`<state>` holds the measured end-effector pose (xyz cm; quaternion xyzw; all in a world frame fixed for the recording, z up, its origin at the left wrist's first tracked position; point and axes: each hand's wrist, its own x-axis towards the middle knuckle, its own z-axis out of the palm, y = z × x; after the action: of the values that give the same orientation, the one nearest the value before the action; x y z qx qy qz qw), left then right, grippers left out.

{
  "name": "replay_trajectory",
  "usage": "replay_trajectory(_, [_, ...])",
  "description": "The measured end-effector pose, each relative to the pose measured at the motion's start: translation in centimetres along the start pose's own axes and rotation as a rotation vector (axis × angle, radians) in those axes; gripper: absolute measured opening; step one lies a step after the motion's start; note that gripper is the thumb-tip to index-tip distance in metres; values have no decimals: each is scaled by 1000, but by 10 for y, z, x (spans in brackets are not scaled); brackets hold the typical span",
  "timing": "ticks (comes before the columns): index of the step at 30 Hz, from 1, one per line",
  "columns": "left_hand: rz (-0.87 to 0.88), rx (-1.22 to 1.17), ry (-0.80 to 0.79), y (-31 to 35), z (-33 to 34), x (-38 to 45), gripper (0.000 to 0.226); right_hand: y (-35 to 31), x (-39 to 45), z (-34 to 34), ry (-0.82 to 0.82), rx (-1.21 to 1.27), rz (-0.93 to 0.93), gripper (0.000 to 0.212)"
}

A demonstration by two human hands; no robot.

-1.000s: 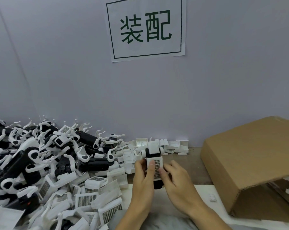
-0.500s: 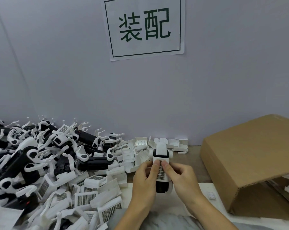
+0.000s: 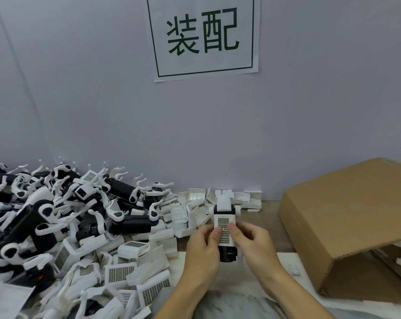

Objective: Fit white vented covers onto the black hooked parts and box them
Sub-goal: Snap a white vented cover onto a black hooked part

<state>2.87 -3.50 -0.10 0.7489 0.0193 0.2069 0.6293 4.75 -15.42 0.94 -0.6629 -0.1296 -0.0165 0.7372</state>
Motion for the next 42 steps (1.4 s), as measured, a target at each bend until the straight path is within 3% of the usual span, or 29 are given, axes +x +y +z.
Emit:
replay_trajectory(5, [-4,30,23,1,-1,0,20,1,0,2,35,-143,-81,17])
replay_trajectory(9, [-32,-2,16,0,0,-1,23,1,-1,0,-48,-80,-31,18])
replay_trajectory(14, [-25,26,17,1,-2,0,22,2,1,0,-49,-219,-100,18])
replay_trajectory(20, [-94,-135,99,-1,-3,-1,10,7,1,-2,3,-262,-150,17])
replay_trajectory(23, [-185,-281,168,-3,-5,2,17,11,-1,-1,-59,-409,-250,30])
replay_trajectory(25, [-212,-328,192,-4,-5,4,20,13,-2,2,-124,-567,-287,50])
replay_trajectory(27, [-219,-365,180,-3,-5,4,22,13,-1,2,-103,-677,-306,60])
replay_trajectory(30, [-195,-364,135,-1,-6,2,26,10,0,-4,-17,-615,-339,56])
replay_trajectory(35, [-115,-173,370,2,-11,4,34,5,4,-13,60,-577,-415,52])
replay_trajectory(38, [-71,-320,233,6,-10,2,41,5,3,-14,12,-568,-419,52])
replay_trajectory(42, [3,-209,228,3,-8,1,19,3,2,-13,-23,-552,-385,54])
